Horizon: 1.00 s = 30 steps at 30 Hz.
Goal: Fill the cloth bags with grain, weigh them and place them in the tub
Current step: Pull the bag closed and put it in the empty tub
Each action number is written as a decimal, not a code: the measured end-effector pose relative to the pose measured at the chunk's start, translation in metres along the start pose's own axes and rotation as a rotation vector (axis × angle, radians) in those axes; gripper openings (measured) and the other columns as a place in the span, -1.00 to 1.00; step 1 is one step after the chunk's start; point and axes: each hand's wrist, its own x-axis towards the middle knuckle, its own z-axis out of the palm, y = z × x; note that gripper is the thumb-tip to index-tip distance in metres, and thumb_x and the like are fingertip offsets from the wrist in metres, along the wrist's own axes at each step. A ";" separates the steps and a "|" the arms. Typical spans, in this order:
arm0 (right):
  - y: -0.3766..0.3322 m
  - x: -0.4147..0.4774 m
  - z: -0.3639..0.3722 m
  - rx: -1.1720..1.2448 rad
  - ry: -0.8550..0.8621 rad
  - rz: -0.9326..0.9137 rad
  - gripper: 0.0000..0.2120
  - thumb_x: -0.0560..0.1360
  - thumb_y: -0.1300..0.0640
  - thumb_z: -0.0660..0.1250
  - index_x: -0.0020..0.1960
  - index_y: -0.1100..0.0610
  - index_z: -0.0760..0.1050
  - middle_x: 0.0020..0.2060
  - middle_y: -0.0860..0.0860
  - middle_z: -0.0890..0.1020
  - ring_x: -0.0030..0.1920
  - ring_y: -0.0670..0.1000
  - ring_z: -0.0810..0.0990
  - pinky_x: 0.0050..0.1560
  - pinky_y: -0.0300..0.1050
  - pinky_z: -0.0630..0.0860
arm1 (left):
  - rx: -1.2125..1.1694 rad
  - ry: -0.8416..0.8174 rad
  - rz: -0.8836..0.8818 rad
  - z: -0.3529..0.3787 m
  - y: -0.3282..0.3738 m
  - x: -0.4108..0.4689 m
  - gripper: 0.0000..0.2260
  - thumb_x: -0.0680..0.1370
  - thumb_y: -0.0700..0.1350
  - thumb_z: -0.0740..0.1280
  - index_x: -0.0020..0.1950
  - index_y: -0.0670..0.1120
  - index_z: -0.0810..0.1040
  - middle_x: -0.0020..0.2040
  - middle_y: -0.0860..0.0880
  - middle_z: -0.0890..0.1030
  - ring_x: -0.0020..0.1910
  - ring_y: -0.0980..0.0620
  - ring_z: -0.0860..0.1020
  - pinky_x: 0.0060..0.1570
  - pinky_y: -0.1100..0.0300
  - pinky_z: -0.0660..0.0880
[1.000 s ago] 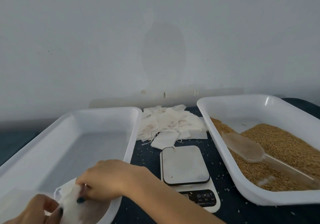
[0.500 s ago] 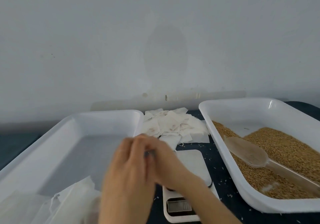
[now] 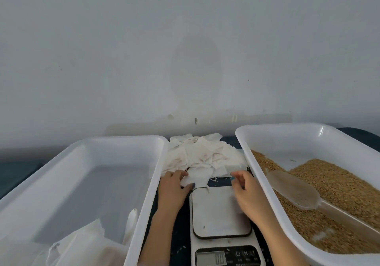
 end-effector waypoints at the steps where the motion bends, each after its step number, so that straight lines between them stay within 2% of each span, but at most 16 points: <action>1: 0.002 0.000 0.000 -0.054 -0.023 0.026 -0.79 0.65 0.11 0.21 0.26 0.09 0.48 0.06 -0.05 0.60 0.10 -0.06 0.57 0.06 -0.26 0.41 | 0.002 -0.008 0.010 0.001 0.000 -0.001 -0.68 0.51 0.03 0.45 0.23 0.03 0.54 0.14 0.01 0.51 0.09 0.02 0.50 0.16 0.17 0.45; 3: 0.004 -0.001 -0.001 -0.111 -0.063 0.072 -0.77 0.67 0.04 0.16 0.23 0.10 0.48 -0.01 -0.04 0.61 0.02 -0.05 0.58 -0.02 -0.23 0.39 | 0.015 0.011 0.025 0.002 0.001 -0.004 -0.73 0.52 0.03 0.43 0.18 0.02 0.53 0.07 0.04 0.54 0.06 0.04 0.51 0.08 0.18 0.45; 6: 0.004 -0.002 -0.002 -0.159 -0.081 0.086 -0.76 0.68 0.01 0.12 0.09 0.11 0.51 -0.20 -0.01 0.59 -0.20 -0.09 0.54 -0.23 -0.22 0.36 | -0.005 0.089 0.034 0.003 0.001 -0.007 -0.80 0.55 -0.01 0.39 0.15 0.00 0.52 0.01 0.05 0.58 0.00 0.04 0.54 0.02 0.14 0.49; 10: 0.006 -0.003 -0.002 -0.176 -0.092 0.089 -0.72 0.68 0.02 0.09 0.14 0.09 0.53 -0.06 0.03 0.64 -0.18 -0.13 0.52 -0.21 -0.25 0.37 | -0.007 0.207 0.064 -0.001 0.001 -0.008 -0.92 0.59 -0.14 0.32 0.05 -0.02 0.57 -0.06 0.08 0.62 -0.07 0.07 0.55 -0.13 0.24 0.43; 13: 0.005 -0.002 -0.003 -0.196 -0.102 0.087 -0.73 0.68 0.00 0.08 0.13 0.06 0.53 -0.13 0.02 0.64 -0.20 -0.13 0.54 -0.27 -0.30 0.36 | -0.044 0.235 0.093 -0.001 0.003 -0.008 -0.87 0.57 -0.24 0.30 -0.05 -0.03 0.57 -0.09 0.09 0.59 -0.06 0.08 0.52 -0.13 0.29 0.36; 16: 0.004 -0.003 -0.003 -0.206 -0.111 0.086 -0.74 0.68 -0.02 0.08 0.12 0.05 0.51 -0.21 -0.01 0.61 -0.23 -0.12 0.55 -0.33 -0.27 0.33 | -0.230 0.271 0.067 0.000 0.006 -0.006 -0.83 0.57 -0.29 0.28 -0.06 -0.04 0.58 -0.09 0.06 0.60 -0.07 0.09 0.54 -0.14 0.41 0.35; 18: 0.005 -0.003 -0.002 -0.199 -0.110 0.083 -0.75 0.68 -0.02 0.09 0.17 0.02 0.50 -0.21 -0.06 0.60 -0.23 -0.16 0.54 -0.34 -0.29 0.30 | -0.402 0.315 0.022 -0.001 0.009 -0.006 -0.80 0.59 -0.32 0.25 -0.04 -0.05 0.59 -0.04 0.05 0.58 -0.04 0.06 0.56 -0.09 0.39 0.42; 20: 0.006 -0.002 -0.002 -0.187 -0.118 0.082 -0.75 0.68 -0.01 0.11 0.24 0.02 0.49 -0.13 -0.11 0.60 -0.18 -0.21 0.52 -0.30 -0.34 0.30 | -0.499 0.322 -0.008 0.000 0.012 -0.006 -0.75 0.61 -0.35 0.19 -0.05 -0.07 0.60 -0.01 0.07 0.52 0.01 0.00 0.57 -0.03 0.27 0.54; 23: 0.007 -0.002 -0.001 -0.161 -0.132 0.083 -0.73 0.67 0.01 0.13 0.30 0.03 0.47 -0.05 -0.12 0.59 -0.11 -0.21 0.50 -0.22 -0.34 0.32 | -0.473 0.300 -0.040 0.002 0.011 -0.004 -0.67 0.61 -0.39 0.15 0.00 -0.05 0.63 0.05 0.05 0.56 0.11 -0.01 0.54 0.23 0.14 0.48; 24: 0.007 -0.002 -0.001 -0.149 -0.134 0.081 -0.73 0.67 0.02 0.14 0.31 0.04 0.46 -0.03 -0.13 0.58 -0.08 -0.19 0.51 -0.18 -0.31 0.34 | -0.530 0.286 -0.069 0.003 0.011 -0.002 -0.66 0.61 -0.40 0.14 0.05 -0.06 0.63 0.11 0.01 0.59 0.17 -0.02 0.54 0.30 0.12 0.45; 26: 0.006 -0.003 -0.002 -0.121 -0.130 0.066 -0.72 0.67 0.04 0.16 0.33 0.06 0.45 0.04 -0.12 0.56 0.00 -0.16 0.49 -0.05 -0.27 0.36 | -0.789 0.234 -0.147 0.001 0.011 0.001 -0.64 0.62 -0.40 0.14 0.18 -0.09 0.63 0.23 -0.09 0.60 0.25 -0.10 0.52 0.34 0.07 0.45; 28: 0.004 -0.005 -0.003 -0.090 -0.124 0.020 -0.71 0.65 0.07 0.20 0.35 0.05 0.45 0.15 -0.10 0.57 0.10 -0.16 0.48 0.08 -0.29 0.36 | -1.181 0.129 -0.165 -0.003 0.015 0.002 -0.65 0.62 -0.41 0.15 0.20 -0.12 0.63 0.29 -0.10 0.59 0.31 -0.08 0.52 0.23 0.17 0.54; 30: -0.003 -0.007 -0.003 -0.045 -0.118 -0.080 -0.73 0.63 0.12 0.26 0.32 0.02 0.48 0.19 -0.14 0.57 0.17 -0.19 0.48 0.11 -0.43 0.33 | -1.485 -0.012 -0.116 -0.006 0.019 0.000 -0.67 0.62 -0.40 0.17 0.17 -0.14 0.66 0.28 -0.10 0.61 0.29 -0.04 0.56 0.09 0.25 0.58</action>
